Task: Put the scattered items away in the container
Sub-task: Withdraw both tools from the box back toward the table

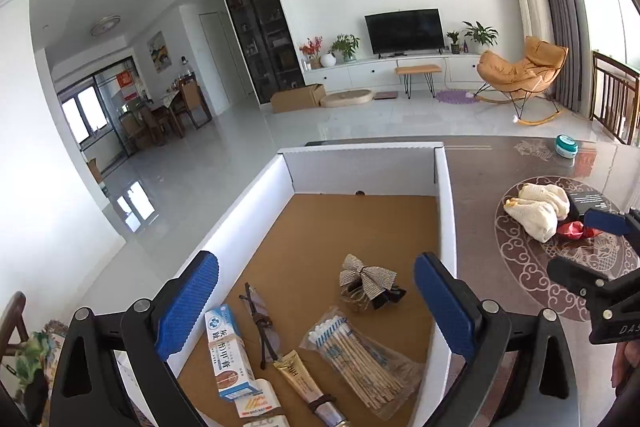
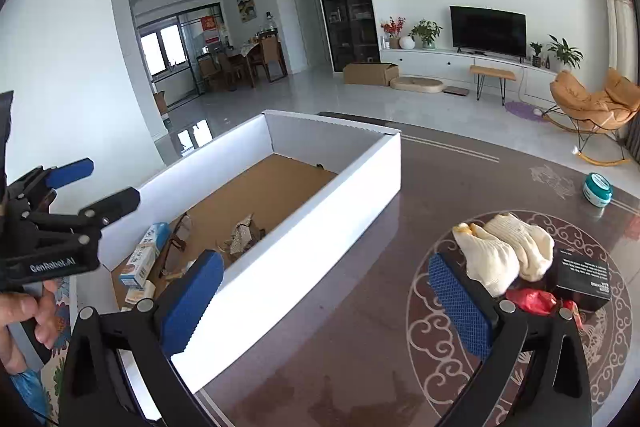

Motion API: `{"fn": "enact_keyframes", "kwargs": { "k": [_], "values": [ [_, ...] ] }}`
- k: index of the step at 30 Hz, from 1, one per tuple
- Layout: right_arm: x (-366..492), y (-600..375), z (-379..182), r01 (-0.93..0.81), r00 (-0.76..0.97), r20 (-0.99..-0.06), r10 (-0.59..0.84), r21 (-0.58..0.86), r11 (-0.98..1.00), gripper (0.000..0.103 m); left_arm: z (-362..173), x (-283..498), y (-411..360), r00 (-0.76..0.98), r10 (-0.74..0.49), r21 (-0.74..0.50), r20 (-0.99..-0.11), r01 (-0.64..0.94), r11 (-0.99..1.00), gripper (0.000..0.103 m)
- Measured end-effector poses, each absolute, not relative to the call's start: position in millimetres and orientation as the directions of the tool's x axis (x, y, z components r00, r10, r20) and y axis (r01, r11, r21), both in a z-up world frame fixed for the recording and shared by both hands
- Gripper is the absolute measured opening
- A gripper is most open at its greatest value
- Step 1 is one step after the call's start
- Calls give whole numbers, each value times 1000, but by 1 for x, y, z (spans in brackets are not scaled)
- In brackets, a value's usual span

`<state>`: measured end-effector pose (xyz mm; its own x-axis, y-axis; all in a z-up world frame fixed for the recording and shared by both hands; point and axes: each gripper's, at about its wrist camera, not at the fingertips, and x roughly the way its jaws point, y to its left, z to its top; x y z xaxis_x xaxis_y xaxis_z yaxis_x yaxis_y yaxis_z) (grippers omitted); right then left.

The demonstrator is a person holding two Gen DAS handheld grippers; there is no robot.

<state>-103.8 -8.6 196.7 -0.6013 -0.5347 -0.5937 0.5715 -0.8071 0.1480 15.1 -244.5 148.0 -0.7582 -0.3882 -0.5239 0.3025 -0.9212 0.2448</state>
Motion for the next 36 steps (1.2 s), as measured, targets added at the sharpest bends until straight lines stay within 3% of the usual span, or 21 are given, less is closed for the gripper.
{"fn": "enact_keyframes", "kwargs": {
  "k": [7, 12, 26, 29, 36],
  "values": [
    [-95, 99, 150, 452, -619, -693, -368, 68, -889, 103, 177, 22, -193, -812, -349, 226, -467, 272, -935, 101],
    [-84, 157, 128, 365, -634, -717, -290, 53, -929, 103, 186, 23, -165, -830, -344, 239, -439, 261, -935, 101],
    [-75, 216, 103, 264, -634, -736, -236, 81, -961, 103, 192, 19, -112, -853, -357, 323, -380, 239, -916, 102],
    [-75, 215, 103, 261, -634, -738, -230, 75, -962, 103, 182, 15, -103, -850, -309, 298, -426, 191, -935, 103],
    [-74, 220, 103, 219, -647, -734, -207, 80, -972, 103, 78, -13, -76, -709, -122, 157, -695, 15, -987, 103]
  ]
}}
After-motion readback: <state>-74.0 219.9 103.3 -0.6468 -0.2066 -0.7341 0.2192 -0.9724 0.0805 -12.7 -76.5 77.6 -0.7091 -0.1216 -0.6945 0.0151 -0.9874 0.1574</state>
